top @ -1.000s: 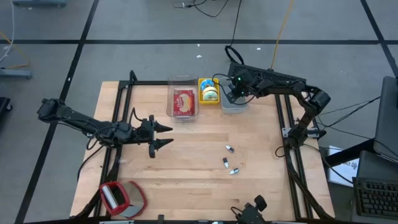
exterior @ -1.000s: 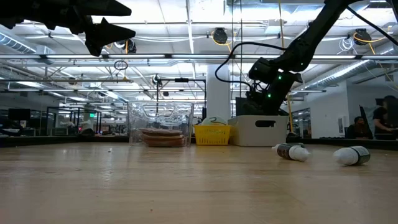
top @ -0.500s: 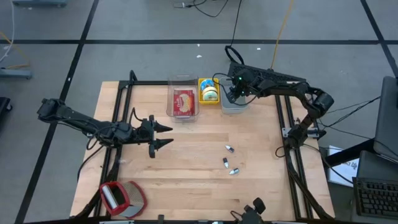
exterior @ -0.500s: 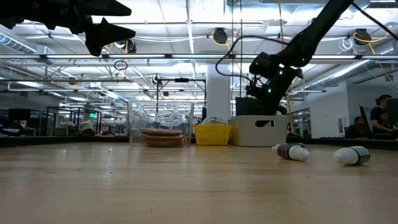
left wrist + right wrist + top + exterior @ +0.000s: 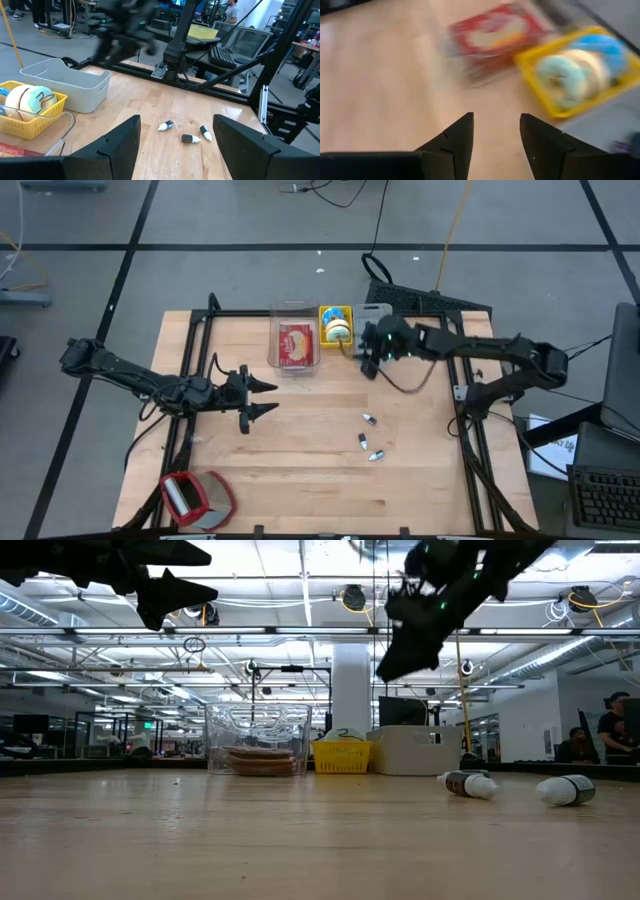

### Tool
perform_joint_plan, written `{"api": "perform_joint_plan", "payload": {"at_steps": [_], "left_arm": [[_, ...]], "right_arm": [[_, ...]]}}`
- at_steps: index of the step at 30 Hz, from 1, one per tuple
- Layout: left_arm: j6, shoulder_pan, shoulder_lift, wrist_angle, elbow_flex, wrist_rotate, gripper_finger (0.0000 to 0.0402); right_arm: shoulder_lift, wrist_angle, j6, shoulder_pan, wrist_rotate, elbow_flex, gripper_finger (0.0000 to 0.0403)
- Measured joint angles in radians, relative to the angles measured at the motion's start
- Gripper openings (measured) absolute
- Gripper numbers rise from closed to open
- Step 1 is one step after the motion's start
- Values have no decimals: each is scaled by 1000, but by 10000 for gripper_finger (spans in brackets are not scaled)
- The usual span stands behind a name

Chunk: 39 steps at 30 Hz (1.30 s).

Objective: Pick & Place Food Item
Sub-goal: Put the small blue food coloring bottle into the grey bin

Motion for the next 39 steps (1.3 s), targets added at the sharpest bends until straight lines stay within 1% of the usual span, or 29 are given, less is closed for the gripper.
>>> {"api": "perform_joint_plan", "payload": {"at_steps": [3, 8, 16, 18, 20, 23, 25, 29, 31, 35, 39], "left_arm": [[0, 0, 0, 0, 0, 0, 253], [0, 0, 0, 0, 0, 0, 253], [0, 0, 0, 0, 0, 0, 253], [0, 0, 0, 0, 0, 0, 253], [0, 0, 0, 0, 0, 0, 253], [0, 0, 0, -1, 0, 0, 253], [0, 0, 0, 0, 0, 0, 253], [0, 0, 0, 0, 0, 0, 253], [0, 0, 0, 0, 0, 0, 253], [0, 0, 0, 0, 0, 0, 253], [0, 0, 0, -1, 0, 0, 253]], "right_arm": [[-41, -36, 9, 119, -2, -2, 155], [-74, -61, 92, 295, -3, -3, 154], [-78, -43, 112, 506, -2, -19, 147], [-77, -46, 151, 551, 19, -37, 147], [-69, -86, 217, 586, 92, -41, 153], [-39, -214, 298, 620, 201, -41, 175], [-3, -281, 341, 632, 242, -43, 196], [84, -323, 367, 633, 262, -42, 244], [126, -292, 363, 628, 267, -42, 261], [196, -254, 356, 602, 264, -42, 276], [242, -255, 353, 571, 264, -42, 270]]}}
